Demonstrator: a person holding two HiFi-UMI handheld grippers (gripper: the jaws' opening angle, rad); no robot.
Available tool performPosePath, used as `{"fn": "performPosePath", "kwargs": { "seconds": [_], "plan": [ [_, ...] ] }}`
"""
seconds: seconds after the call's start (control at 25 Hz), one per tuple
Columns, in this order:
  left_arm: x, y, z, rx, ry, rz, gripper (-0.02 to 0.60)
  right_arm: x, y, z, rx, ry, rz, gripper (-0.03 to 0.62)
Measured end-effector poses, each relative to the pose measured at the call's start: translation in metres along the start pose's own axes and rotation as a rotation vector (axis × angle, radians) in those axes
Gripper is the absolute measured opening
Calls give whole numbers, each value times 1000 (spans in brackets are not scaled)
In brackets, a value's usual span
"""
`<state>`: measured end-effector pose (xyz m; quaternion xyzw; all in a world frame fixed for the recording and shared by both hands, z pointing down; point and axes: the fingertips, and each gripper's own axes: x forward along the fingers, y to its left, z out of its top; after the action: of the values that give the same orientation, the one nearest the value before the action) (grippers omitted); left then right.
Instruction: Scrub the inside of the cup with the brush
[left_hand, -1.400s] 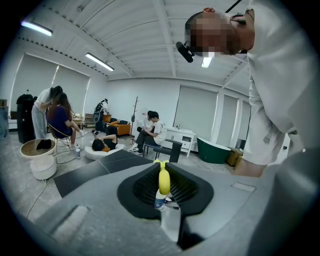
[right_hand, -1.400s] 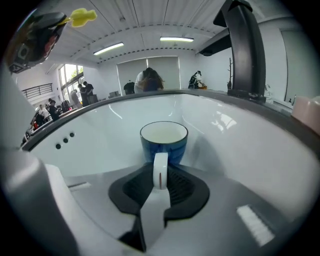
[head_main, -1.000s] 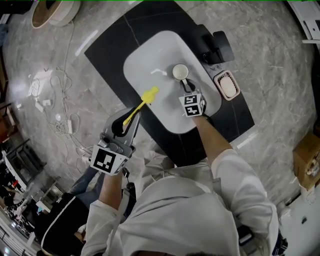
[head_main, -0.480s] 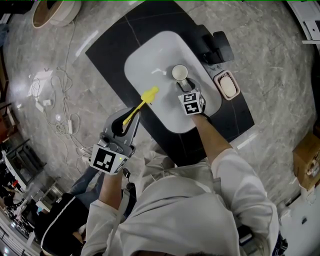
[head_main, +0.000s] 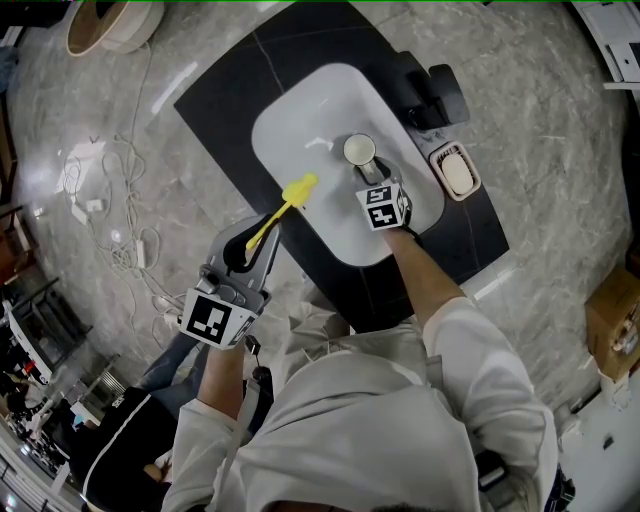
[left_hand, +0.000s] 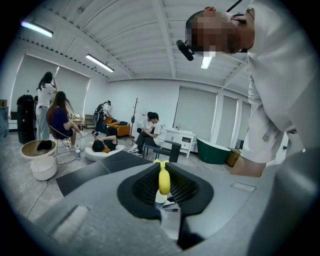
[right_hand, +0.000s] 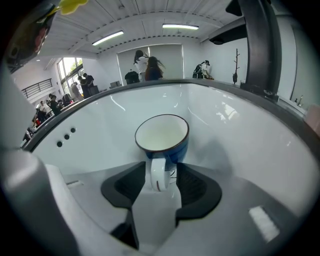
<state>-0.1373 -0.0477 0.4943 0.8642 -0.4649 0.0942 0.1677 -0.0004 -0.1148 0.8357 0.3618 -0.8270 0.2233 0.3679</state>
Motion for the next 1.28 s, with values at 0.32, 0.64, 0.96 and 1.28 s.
{"fn": "performPosePath", "kwargs": {
  "seconds": [0.32,0.64,0.96,1.28],
  "plan": [
    [-4,2,2,-4,-10,-7,35,-6,3,4,-5,17,-3,198],
    [-9,-4,20,0,-48,-33,35,-37,10,25,-4,32,-9,213],
    [-23,-14,47,21,-86,-49,35,-113,22,77,-28,-77,-18,212],
    [-40,-31,71,50,-117,-62,35,-219,33,132,-70,-212,-24,209]
  ]
}}
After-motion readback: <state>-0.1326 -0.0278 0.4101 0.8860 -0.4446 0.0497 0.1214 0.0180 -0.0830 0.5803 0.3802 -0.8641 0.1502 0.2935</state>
